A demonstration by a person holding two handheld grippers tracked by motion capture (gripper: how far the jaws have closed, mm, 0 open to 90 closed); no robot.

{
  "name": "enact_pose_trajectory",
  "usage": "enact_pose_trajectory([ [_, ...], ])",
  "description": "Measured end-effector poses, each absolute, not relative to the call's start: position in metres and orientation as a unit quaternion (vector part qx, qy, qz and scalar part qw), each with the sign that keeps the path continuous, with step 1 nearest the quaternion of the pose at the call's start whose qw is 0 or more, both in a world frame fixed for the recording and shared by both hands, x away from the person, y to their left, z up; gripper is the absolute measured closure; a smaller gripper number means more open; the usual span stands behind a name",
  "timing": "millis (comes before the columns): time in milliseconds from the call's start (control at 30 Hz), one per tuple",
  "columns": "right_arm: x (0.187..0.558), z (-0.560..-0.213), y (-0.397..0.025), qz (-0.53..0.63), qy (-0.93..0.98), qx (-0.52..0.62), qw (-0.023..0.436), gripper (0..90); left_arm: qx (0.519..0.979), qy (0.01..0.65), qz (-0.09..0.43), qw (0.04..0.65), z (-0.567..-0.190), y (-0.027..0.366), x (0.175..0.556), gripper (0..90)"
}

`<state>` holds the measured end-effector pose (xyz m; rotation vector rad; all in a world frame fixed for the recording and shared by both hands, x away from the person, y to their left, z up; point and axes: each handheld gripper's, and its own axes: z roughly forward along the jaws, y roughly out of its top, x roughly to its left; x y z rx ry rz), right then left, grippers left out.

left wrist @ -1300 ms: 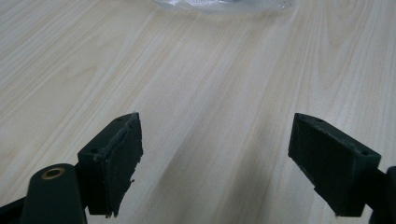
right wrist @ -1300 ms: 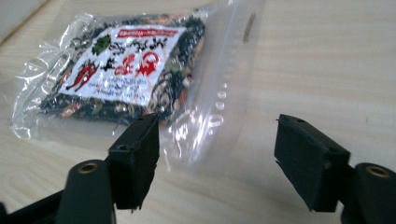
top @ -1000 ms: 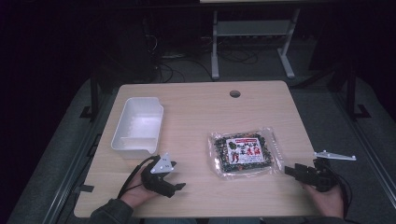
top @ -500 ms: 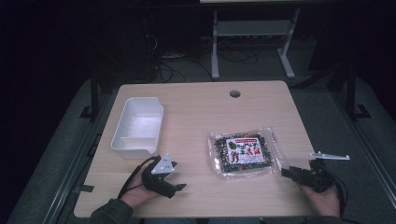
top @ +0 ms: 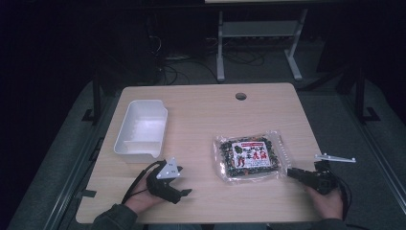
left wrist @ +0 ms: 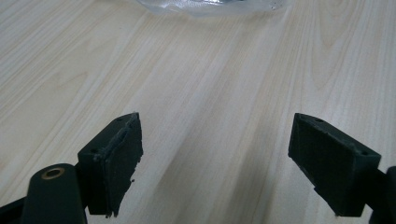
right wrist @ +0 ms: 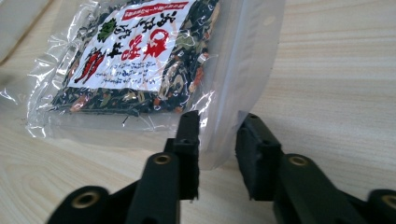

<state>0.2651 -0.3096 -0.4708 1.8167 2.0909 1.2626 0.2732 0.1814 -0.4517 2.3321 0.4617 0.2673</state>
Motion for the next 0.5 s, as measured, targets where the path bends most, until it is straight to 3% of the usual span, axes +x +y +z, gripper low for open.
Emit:
enact_pose_trajectory([
  [233,0.267,-0.471,-0.311,0.438,0.675,0.592,0.044,88.0,0.906,0.181,0.101,0.370,-0.451,0.182,0.274,17.1],
  [500,0.270,-0.461,-0.311,0.447,0.687,0.571,0.053,89.1,0.902,0.186,0.099,0.378,-0.449,0.184,0.275,17.2],
])
